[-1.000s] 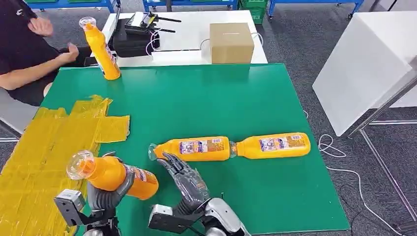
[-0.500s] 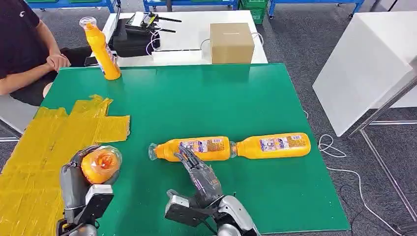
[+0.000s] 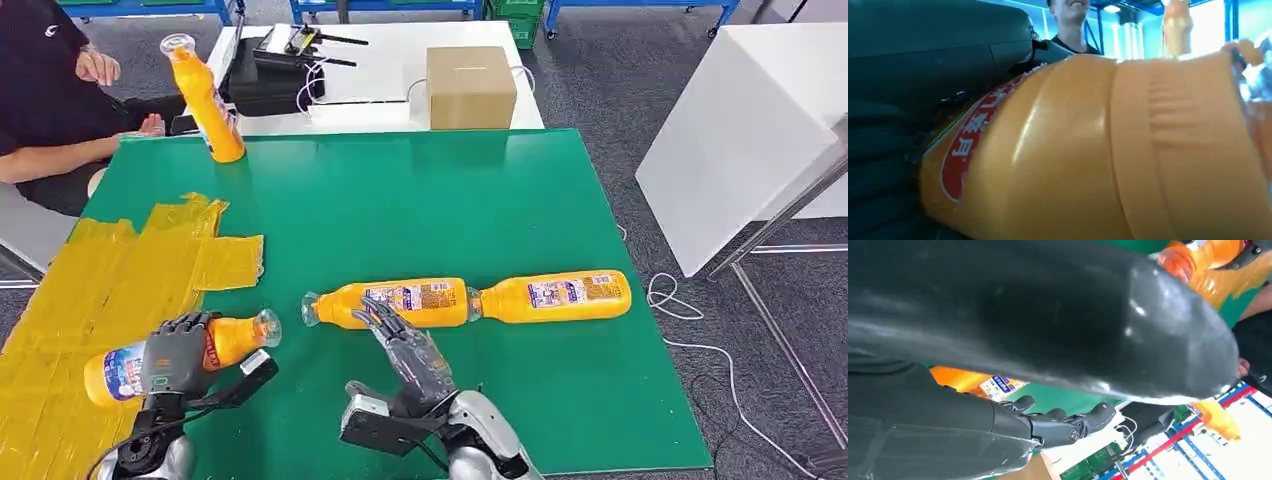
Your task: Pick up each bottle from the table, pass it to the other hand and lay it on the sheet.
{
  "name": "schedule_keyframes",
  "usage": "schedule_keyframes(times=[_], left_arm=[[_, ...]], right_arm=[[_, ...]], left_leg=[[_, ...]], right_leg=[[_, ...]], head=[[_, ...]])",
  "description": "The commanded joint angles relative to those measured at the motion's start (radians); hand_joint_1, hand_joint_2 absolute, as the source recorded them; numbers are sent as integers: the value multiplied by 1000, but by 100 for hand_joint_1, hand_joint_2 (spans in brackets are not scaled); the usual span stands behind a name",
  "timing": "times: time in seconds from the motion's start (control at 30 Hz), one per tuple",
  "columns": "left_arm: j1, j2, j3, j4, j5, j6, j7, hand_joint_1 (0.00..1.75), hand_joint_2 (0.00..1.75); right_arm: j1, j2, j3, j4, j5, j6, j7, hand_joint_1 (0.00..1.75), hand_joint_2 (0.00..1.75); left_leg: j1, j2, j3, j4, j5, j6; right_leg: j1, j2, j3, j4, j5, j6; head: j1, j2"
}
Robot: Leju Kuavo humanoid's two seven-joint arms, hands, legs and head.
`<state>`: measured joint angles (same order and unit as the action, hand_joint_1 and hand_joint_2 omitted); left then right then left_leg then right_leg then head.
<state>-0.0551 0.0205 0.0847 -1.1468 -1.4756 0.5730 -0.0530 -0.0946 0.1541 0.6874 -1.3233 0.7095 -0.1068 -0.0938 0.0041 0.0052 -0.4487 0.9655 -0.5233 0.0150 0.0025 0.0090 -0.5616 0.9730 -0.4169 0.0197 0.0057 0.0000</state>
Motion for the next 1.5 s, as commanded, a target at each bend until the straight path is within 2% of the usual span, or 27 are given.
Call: schedule_keyframes(times=[0.03, 0.1, 0.13, 0.17, 0.7, 0.83, 1.0, 1.13, 1.17, 1.23, 1.3, 1.37, 1.4, 1.43, 1.5], left_arm=[[-72, 58, -33, 202, -12, -48, 11, 175, 175], [-73, 52, -31, 199, -8, -50, 5, 171, 175], [-74, 52, -32, 192, -29, -28, 22, 0, 175], [-87, 53, -36, 203, -56, -45, 45, 0, 0], [-92, 60, -47, 206, -79, -54, 51, 0, 0], [-90, 94, -104, 183, -95, -19, 56, 0, 0], [-62, 110, -168, 72, -15, -87, -47, 0, 0], [-21, 103, -186, -28, 63, -106, -90, 0, 0], [-10, 59, -153, -100, 282, -111, -205, 0, 0], [4, 2, -105, -226, 449, -114, -282, 0, 0], [11, -52, -50, -347, 708, -219, -395, 0, 0], [0, -90, 3, -407, 919, -381, -448, 0, 0], [-3, -91, 6, -409, 918, -387, -446, 0, 0], [-3, -91, 6, -409, 918, -387, -446, 0, 0], [-12, -139, 58, -422, 1136, -568, -494, 0, 0]], right_arm=[[-39, -47, 28, 45, -3, 0, 8, 0, 0], [-39, -51, 28, 44, 3, -2, 15, 0, 0], [-42, -51, 25, 48, 5, -4, 22, 0, 0], [-47, -52, 19, 54, 11, -7, 32, 0, 0], [-56, -49, 13, 62, 10, -6, 31, 0, 0], [-95, -50, -21, 107, 27, -22, 68, 0, 0], [-170, -19, -83, 272, 83, -30, 91, 0, 0], [-175, -4, -81, 298, 111, -29, 81, 0, 0], [-196, 7, -88, 319, 127, -41, 101, 0, 0], [-236, 16, -89, 358, 172, -65, 125, 0, 0], [-289, 28, -82, 409, 216, -64, 129, 0, 0], [-340, 43, -87, 463, 248, -68, 143, 0, 0], [-345, 45, -89, 467, 248, -65, 144, 0, 0], [-345, 45, -89, 467, 248, -65, 144, 0, 175], [-398, 63, -101, 541, 279, -75, 169, 0, 175]], left_leg=[[0, -1, 2, -2, 0, 0], [0, -1, 1, -1, 0, 0], [0, -1, 1, -2, 1, -1], [0, -2, 1, -1, 1, -1], [0, -3, 0, -1, 3, -2], [0, -3, 0, -1, 3, -2], [1, -3, -1, 0, 3, -2], [1, -3, 0, 0, 2, -2], [1, -2, -1, 0, 2, -2], [1, -3, -2, 1, 2, -2], [1, -4, -4, 3, 2, -2], [0, -4, -5, 3, 2, -2], [1, -3, -5, 2, 2, -2], [1, -3, -5, 3, 2, -2], [0, -2, -3, 1, 2, -2]], right_leg=[[0, -1, 2, -2, 0, 1], [0, -1, 2, -1, 0, 0], [0, -1, 2, -2, 1, 1], [-1, -1, 2, -2, 1, 0], [1, -3, 2, -2, 3, -2], [0, -2, 2, -1, 3, -2], [1, -2, 1, -2, 4, -2], [0, -2, 1, -1, 2, -2], [1, -1, 1, -1, 3, -2], [1, -2, 0, 0, 2, -2], [1, -3, -3, 1, 2, -2], [1, -3, -4, 1, 2, -2], [1, -3, -3, 1, 3, -2], [1, -2, -4, 1, 3, -2], [0, -2, -2, 0, 3, -2]], head=[[0, 0], [1, 0], [0, 0], [0, 0], [0, 0], [0, 0], [0, 0], [0, 0], [0, 0], [0, 0], [0, 0], [0, 0], [0, 0], [0, 0], [0, 0]])
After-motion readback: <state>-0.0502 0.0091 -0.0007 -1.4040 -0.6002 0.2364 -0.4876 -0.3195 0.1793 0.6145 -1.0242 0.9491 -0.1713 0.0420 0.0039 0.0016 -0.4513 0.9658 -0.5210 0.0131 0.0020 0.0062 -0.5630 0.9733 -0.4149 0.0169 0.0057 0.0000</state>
